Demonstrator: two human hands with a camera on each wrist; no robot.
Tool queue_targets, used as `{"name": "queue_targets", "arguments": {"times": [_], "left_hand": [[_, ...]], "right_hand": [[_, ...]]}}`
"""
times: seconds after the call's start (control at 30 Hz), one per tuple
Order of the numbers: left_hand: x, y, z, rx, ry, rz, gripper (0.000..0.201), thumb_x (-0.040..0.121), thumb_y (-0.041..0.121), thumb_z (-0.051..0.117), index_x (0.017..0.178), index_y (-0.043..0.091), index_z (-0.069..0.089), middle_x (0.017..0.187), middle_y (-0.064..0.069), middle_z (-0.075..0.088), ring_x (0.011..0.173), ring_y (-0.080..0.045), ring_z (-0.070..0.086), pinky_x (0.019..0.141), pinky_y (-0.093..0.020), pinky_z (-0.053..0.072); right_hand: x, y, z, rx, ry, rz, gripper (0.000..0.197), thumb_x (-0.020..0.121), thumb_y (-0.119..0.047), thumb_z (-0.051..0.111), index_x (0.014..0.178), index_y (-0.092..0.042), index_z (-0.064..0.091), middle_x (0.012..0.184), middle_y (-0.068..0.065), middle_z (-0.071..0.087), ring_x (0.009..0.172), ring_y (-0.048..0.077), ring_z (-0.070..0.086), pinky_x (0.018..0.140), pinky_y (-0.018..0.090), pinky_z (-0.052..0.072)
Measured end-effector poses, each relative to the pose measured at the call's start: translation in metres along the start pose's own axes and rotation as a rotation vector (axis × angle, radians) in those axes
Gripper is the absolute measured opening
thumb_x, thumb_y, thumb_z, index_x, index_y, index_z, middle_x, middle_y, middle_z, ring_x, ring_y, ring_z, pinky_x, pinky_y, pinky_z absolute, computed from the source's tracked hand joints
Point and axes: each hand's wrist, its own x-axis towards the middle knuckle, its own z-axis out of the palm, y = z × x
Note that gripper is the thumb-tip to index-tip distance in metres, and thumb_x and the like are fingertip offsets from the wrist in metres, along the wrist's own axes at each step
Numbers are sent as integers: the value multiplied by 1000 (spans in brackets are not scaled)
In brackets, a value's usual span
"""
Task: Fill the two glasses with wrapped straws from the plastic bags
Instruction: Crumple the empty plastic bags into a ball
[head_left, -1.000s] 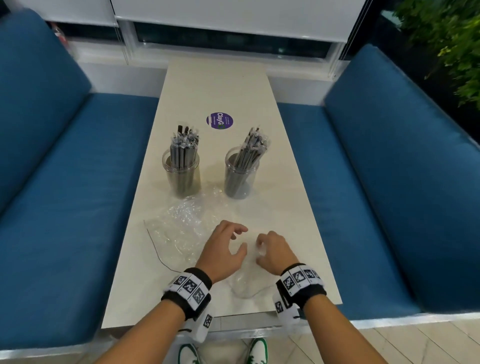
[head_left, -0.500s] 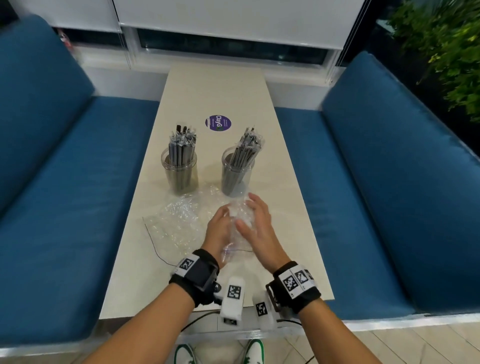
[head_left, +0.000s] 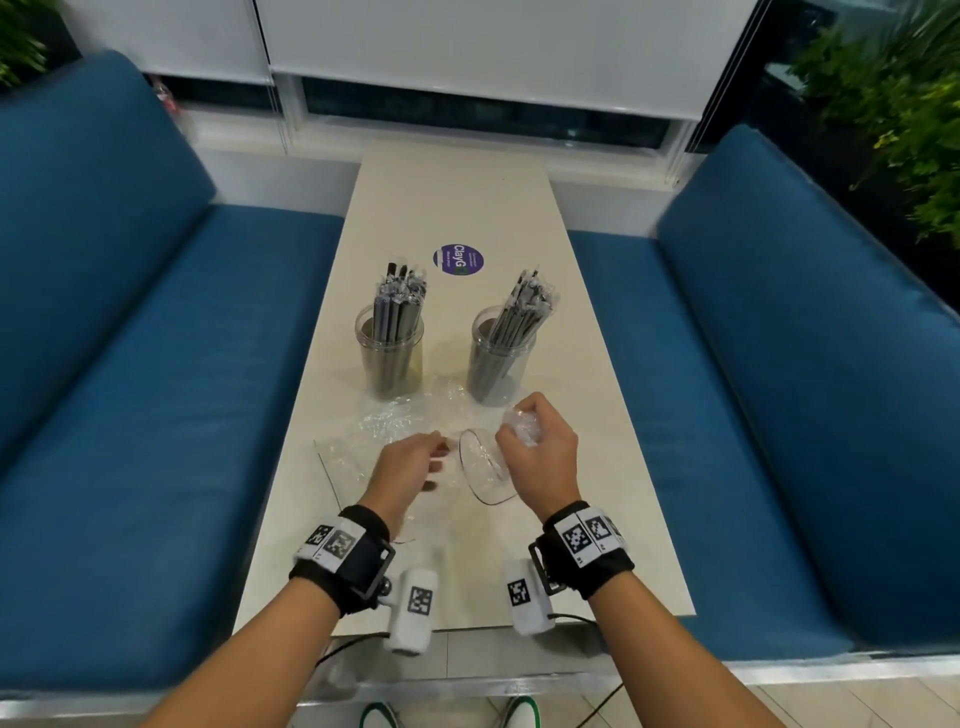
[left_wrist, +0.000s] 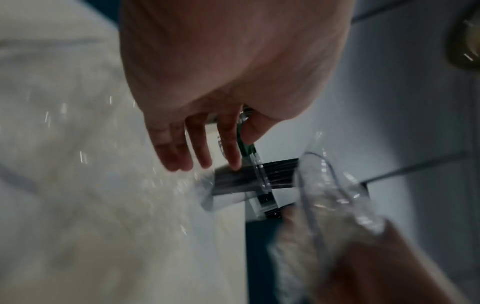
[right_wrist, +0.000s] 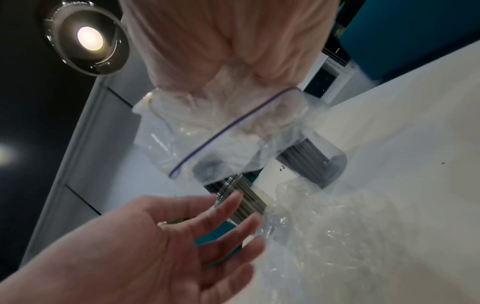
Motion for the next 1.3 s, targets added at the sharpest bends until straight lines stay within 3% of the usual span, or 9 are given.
{"name": "queue_targets", "arguments": {"times": [0.13,0.23,0.33,0.57,0.73,0.9,1.07,1.2,1.3], "left_hand": [[26,-13,-25,619,315,308,20,96,31,72,116,29,71,135,-4,60,135,-28,50,114,-43,42],[45,-37,-40,997,232,208,78,88,66,70,156,37,46,164,-5,38,153,-30,32,122,-52,28],[51,-59,-44,1106,151,169,75,89,68,68,156,44,45,161,0,47,147,-28,41,117,-51,33],[44,-60,-43,650,163,495,21,96,14,73,106,33,77,108,15,76,99,-12,69,98,-42,52],[33,-27,-35,156,165,382,26,94,9,77,106,31,72,99,1,76,90,-15,74,94,-39,59],[17,-17,-33,201,-28,232,66,93,62,70,153,42,51,151,9,50,138,-11,47,114,-35,38],[-3,0,-7,-209,-379,102,86,88,52,77,158,62,29,144,30,45,130,3,52,102,-50,55],[8,7,7,-315,-109,86,60,95,10,76,142,40,53,136,-6,65,118,-31,71,77,-48,65],[19,5,-3,-289,132,85,43,94,1,66,130,21,54,119,-12,68,104,-29,71,81,-43,61]], "right_hand": [[-2,3,-3,-46,-6,88,32,80,0,65,99,-24,55,83,-4,60,67,11,51,65,24,46],[-4,12,-1,-68,-150,162,47,80,-2,64,113,-33,56,85,0,62,63,14,54,64,30,50],[-1,21,5,-236,-287,157,45,82,-7,65,118,-34,63,104,-1,68,83,18,63,78,26,48],[21,20,21,-455,-649,51,91,80,-25,82,154,-52,36,173,-1,13,153,22,28,120,35,30],[20,20,35,-415,-540,55,38,81,-25,77,118,-32,71,120,-3,73,118,26,61,104,36,49],[22,10,35,-163,-202,83,17,88,-11,69,104,-14,67,96,0,70,87,17,63,70,12,43],[18,-2,41,173,-81,310,25,100,-29,62,119,-17,54,113,-2,65,112,22,64,96,37,53],[6,1,46,586,-337,451,62,99,-50,50,145,-8,48,146,15,58,137,30,56,115,46,45],[6,-10,35,315,-431,323,51,93,-37,49,140,-20,62,148,5,56,140,25,48,113,34,42]]}}
